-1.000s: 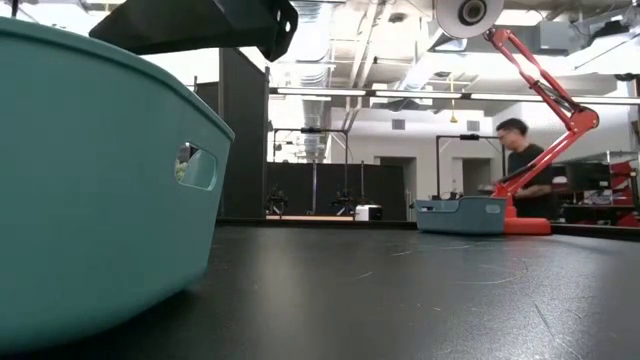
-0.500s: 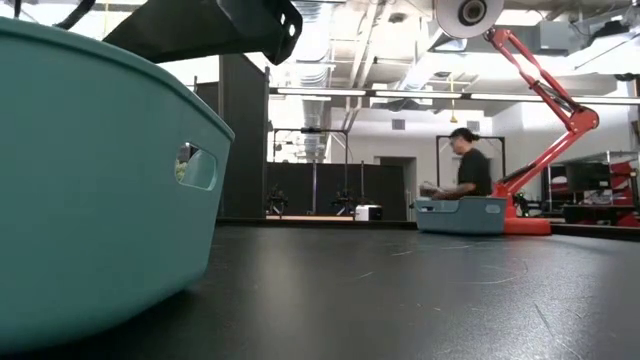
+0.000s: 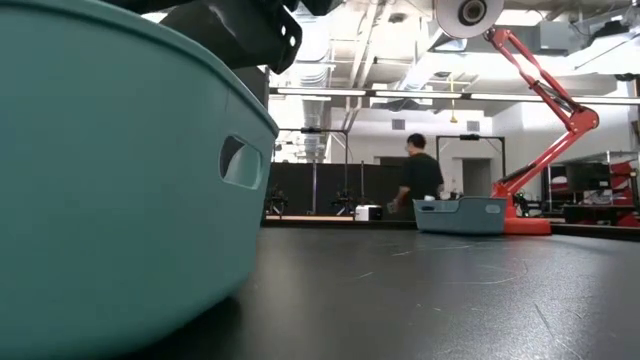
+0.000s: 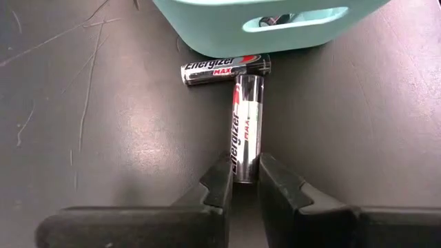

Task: Sort batteries
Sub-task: Put the silver battery into the green bin, then put the black battery into the blue bin

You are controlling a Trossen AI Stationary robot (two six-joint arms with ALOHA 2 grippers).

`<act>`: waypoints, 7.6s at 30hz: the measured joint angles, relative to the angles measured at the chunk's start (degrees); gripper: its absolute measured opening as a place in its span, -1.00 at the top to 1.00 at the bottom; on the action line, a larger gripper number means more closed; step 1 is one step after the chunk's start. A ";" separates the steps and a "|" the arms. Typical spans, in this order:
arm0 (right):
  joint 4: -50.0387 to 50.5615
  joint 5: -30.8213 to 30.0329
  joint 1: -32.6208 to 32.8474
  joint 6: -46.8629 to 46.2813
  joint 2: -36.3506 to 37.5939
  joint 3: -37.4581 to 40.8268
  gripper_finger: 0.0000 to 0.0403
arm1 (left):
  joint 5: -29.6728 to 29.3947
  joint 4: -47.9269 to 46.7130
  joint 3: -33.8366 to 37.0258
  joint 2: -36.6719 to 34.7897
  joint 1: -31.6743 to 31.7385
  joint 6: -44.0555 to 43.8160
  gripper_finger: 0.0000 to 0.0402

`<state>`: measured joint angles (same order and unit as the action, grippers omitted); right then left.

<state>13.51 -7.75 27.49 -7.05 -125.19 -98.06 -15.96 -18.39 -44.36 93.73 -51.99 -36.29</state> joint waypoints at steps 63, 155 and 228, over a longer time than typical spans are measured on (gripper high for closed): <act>11.27 -9.58 1.68 5.97 7.93 0.00 -0.23 | 4.02 0.13 1.31 -14.74 8.81 16.68 -0.05; 10.92 -9.57 1.68 4.48 7.87 0.00 -0.23 | -6.94 8.78 5.80 -7.17 5.12 3.09 0.08; 35.72 -0.98 14.88 -33.30 19.16 29.35 -0.23 | -12.64 28.00 4.13 -13.31 6.23 25.52 -0.45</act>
<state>49.23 -8.73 42.37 -40.35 -106.03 -68.71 -28.60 9.61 -40.23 80.42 -45.76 -10.76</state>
